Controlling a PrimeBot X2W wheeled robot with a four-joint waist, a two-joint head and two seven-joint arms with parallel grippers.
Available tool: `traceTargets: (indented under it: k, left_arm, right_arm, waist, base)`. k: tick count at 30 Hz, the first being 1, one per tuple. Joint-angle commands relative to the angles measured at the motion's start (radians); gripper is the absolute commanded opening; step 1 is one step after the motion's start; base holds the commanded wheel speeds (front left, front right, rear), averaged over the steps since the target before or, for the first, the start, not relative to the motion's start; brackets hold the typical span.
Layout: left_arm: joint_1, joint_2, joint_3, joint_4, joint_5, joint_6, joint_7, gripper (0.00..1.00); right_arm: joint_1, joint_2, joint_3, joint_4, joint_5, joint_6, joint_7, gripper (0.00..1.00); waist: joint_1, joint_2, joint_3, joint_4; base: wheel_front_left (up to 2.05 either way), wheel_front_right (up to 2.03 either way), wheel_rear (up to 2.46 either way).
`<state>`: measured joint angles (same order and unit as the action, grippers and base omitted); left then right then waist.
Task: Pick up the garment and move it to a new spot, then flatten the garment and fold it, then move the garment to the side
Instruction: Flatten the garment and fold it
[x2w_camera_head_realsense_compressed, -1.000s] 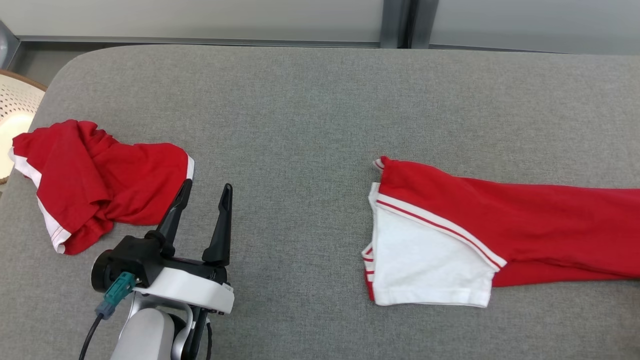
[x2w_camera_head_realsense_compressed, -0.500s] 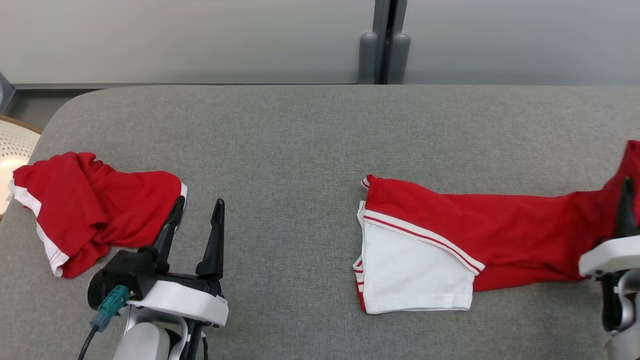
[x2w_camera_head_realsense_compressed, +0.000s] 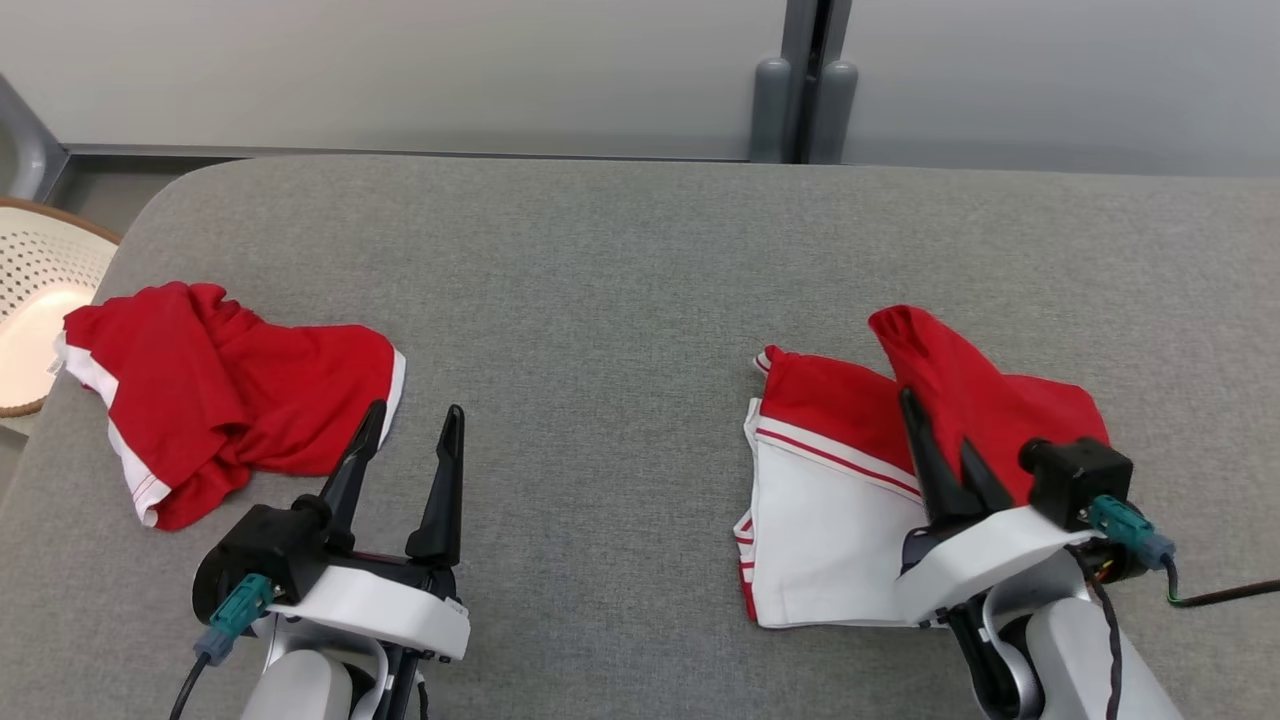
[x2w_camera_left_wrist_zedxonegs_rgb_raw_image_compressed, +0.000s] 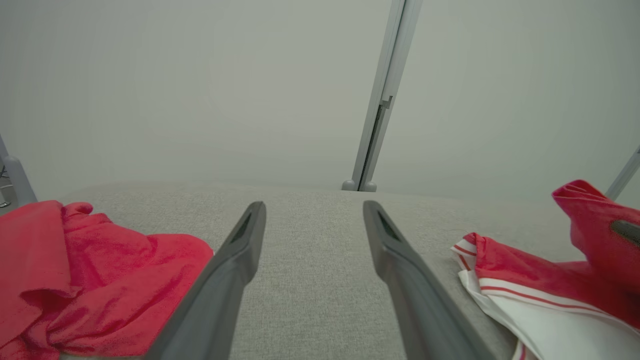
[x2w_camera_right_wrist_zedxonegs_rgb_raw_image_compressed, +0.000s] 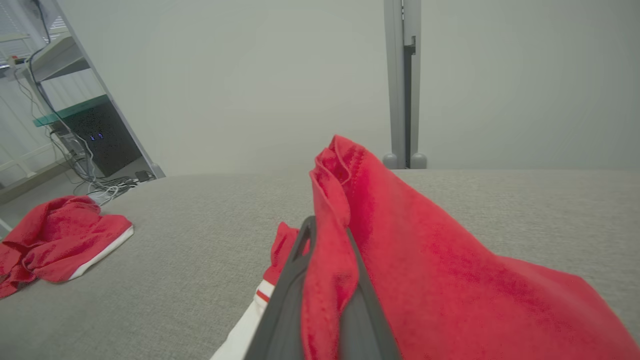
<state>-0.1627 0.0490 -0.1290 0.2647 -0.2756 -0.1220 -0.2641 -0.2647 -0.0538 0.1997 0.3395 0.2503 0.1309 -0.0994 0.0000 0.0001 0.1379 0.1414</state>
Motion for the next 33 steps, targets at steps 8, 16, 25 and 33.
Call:
traceTargets:
  k: [8,16,25,33]
  left_arm:
    - [-0.003,0.003,-0.03,0.018,-0.019,0.006,0.0,1.0]
    - [0.001,0.003,-0.038,0.043,-0.034,0.009,0.0,1.0]
    - [0.01,0.003,-0.028,0.047,-0.023,0.01,0.0,1.0]
    - [-0.004,0.004,-0.017,0.005,-0.016,0.01,0.0,1.0]
  right_arm:
    - [0.0,0.002,0.125,0.112,0.107,0.0,-0.072,0.0]
    - [-0.03,0.003,0.239,0.193,0.226,0.0,-0.125,1.0]
    - [-0.085,0.001,0.329,0.195,0.292,0.0,-0.144,1.0]
    - [-0.127,-0.075,0.161,0.186,0.06,0.0,-0.163,1.0]
  waist:
    - [0.0,-0.0001,0.021,0.065]
    - [0.0,-0.0001,0.019,0.088]
    - [0.0,-0.0001,0.004,0.054]
    - [0.0,-0.0001,-0.003,0.014]
  base:
    - [0.0,0.0,0.0]
    - [0.0,0.0,0.0]
    - [0.0,0.0,0.0]
    - [0.0,0.0,0.0]
